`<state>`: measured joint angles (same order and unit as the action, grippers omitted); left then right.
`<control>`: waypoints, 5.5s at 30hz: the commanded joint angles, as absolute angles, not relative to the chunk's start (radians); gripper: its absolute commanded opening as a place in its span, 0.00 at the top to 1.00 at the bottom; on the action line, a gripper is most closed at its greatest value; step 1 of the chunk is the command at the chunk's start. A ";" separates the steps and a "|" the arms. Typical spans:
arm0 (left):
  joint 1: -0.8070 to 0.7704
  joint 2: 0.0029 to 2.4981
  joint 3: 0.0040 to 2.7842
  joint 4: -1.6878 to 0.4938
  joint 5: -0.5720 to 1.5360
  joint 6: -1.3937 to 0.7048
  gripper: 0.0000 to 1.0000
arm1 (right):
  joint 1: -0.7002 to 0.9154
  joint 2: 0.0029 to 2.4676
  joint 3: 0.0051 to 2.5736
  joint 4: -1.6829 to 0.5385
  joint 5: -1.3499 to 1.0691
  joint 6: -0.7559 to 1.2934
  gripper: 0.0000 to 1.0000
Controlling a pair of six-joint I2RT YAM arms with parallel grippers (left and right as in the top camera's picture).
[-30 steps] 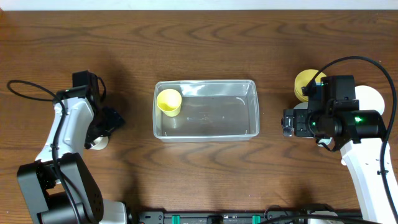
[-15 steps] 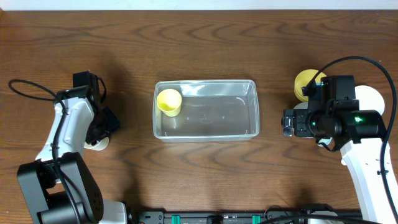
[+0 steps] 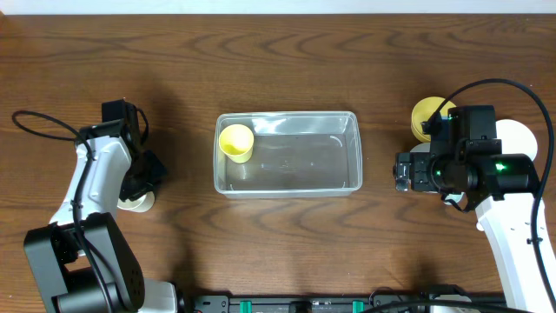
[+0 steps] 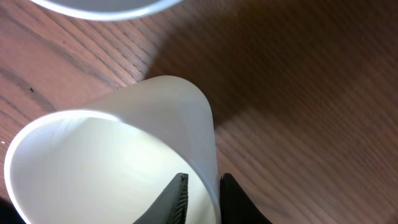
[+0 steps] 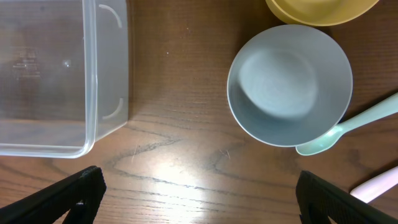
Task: Pack container
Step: 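Move the left gripper back and grasp the white cup, then place the white cup in the container beside the yellow cup, then return the left gripper and grasp the second white cup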
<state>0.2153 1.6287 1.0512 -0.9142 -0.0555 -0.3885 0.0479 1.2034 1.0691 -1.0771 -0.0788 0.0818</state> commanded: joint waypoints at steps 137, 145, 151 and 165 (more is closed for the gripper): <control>-0.538 1.802 1.711 -1.016 -0.123 0.052 0.46 | 0.042 1.205 1.090 -1.097 -0.079 0.065 0.01; -0.410 1.571 1.711 -1.111 -0.256 -0.065 0.22 | 0.042 1.205 1.090 -1.097 -0.079 0.065 0.01; -0.100 1.519 1.709 -1.189 -0.232 -0.224 0.08 | 0.042 1.205 1.090 -1.096 -0.079 0.065 0.01; 0.301 1.814 1.655 -1.190 0.019 -0.268 0.07 | 0.042 1.205 1.090 -1.108 -0.079 0.065 0.01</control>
